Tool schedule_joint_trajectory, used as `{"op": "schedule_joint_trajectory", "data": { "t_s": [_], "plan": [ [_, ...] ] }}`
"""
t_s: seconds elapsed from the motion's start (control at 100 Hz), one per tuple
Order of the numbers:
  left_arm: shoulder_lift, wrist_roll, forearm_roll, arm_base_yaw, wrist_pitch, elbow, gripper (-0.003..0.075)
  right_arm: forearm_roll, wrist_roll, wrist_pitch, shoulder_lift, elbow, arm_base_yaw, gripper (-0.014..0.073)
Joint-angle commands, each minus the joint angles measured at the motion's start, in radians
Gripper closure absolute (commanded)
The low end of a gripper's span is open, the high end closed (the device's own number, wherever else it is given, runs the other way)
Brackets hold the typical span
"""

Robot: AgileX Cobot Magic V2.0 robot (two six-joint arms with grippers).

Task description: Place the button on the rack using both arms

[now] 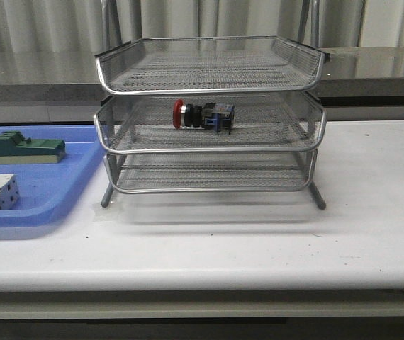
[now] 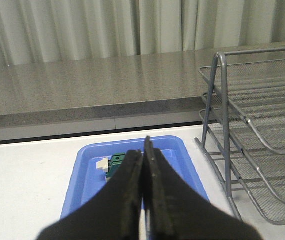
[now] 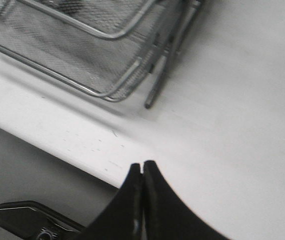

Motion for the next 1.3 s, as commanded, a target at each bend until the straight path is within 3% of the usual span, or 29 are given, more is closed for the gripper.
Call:
{"op": "schedule_joint_trajectory", "data": {
  "t_s": [0.0,0.15,0.7,1.29],
  "plan": [
    [0.005,-0.007,-0.015,0.001,-0.077,-0.029,0.0740,-0.122,0.124,0.004,-0.089,-0.029,-0.009,0.0654],
    [0.005,-0.007,-0.015,0.001,-0.077,-0.029,0.0740,-0.229,0.216,0.028,-0.213,-0.023,-0.009,0.0654],
    [0.005,-0.007,-0.015,0.001,-0.077,-0.029,0.0740,-0.229,0.238,0.007,-0.663,0.256,-0.009,0.0654],
    [0.005,-0.007,-0.015,0.001,-0.077,-0.029,0.0740,-0.229,0.238,-0.097,-0.820,0.369,-0.009,0.0654]
  ]
}}
